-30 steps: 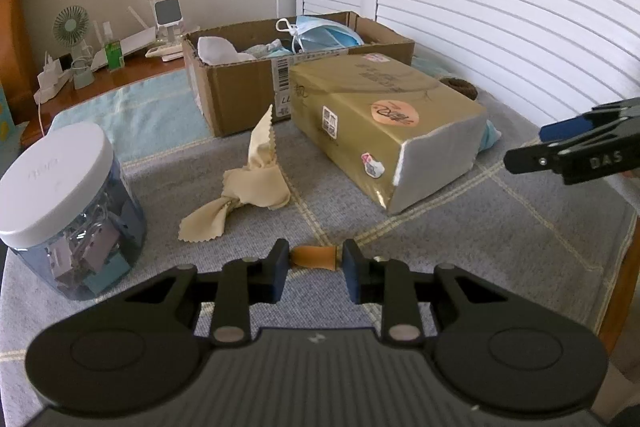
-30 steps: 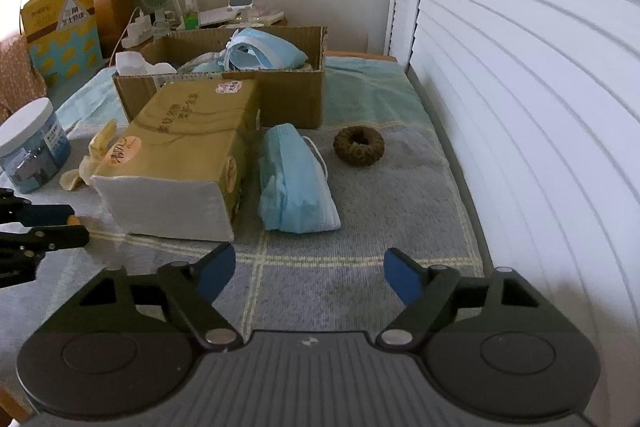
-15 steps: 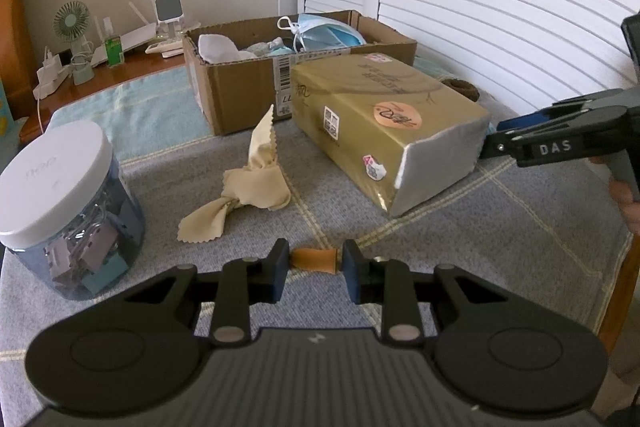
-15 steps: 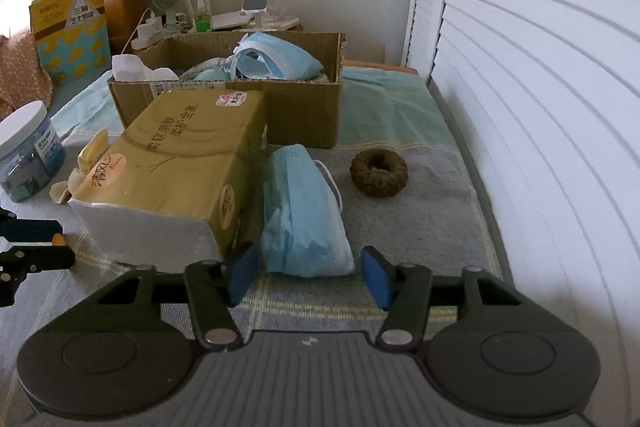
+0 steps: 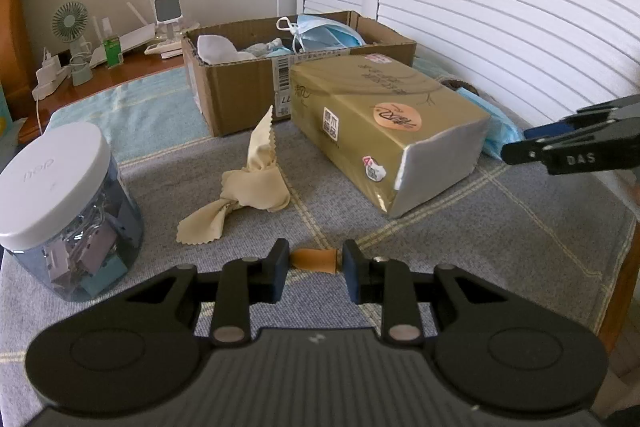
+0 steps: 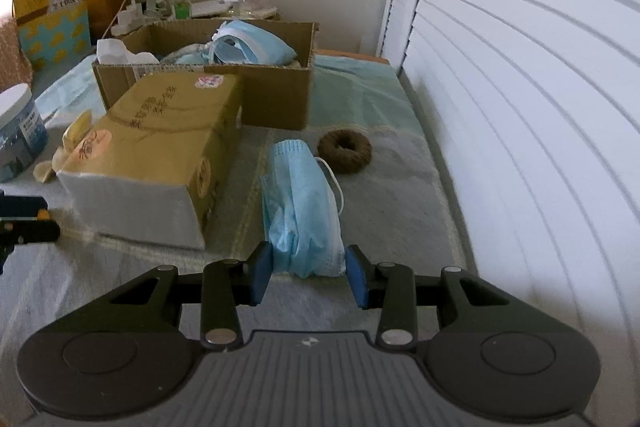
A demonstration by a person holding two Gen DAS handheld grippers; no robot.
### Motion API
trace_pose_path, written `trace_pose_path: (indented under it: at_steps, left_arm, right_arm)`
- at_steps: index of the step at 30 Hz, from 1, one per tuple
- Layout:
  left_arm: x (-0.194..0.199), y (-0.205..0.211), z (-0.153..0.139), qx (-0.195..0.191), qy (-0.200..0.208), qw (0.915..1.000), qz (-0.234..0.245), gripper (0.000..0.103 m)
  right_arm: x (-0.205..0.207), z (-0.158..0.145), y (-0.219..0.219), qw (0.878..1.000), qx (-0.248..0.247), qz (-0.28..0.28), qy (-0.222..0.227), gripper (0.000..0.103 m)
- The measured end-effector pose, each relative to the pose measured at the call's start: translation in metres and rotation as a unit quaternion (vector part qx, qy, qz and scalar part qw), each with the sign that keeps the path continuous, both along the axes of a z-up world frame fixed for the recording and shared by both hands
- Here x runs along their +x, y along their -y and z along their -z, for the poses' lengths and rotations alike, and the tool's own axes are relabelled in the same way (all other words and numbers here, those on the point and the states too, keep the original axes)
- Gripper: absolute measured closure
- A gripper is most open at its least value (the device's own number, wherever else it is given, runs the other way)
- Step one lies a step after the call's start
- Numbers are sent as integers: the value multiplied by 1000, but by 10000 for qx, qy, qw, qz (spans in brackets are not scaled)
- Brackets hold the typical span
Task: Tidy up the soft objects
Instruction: 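Hold the earplug in the left gripper while the right gripper closes on the second blue mask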
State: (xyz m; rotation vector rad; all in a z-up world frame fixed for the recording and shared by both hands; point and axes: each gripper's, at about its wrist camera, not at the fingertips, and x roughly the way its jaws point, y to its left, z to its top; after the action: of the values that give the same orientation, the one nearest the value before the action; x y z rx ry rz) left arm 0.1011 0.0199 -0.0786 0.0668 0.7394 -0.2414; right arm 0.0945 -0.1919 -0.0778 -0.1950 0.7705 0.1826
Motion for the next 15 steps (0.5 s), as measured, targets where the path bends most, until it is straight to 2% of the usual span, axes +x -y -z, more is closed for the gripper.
trace_pose_path:
  at_steps: [1,8,11,15]
  left_arm:
    - [0,0,0,3,3,10000,1,75]
    - [0,1,0,7,-2,10000,-13,75]
    - [1,1,-1,13,-16,10000,-2,75]
    - [1,1,-1,27,-33,10000,11,75]
  right_arm:
    - [-2,-1,1,10000,-11,6,23,53]
    - [10,0,-3,9999,43,-80,83,51]
    - [18,1,-7,9999,61,-89,111,43]
    - [23,0,-8,9998,142,-115,127,42]
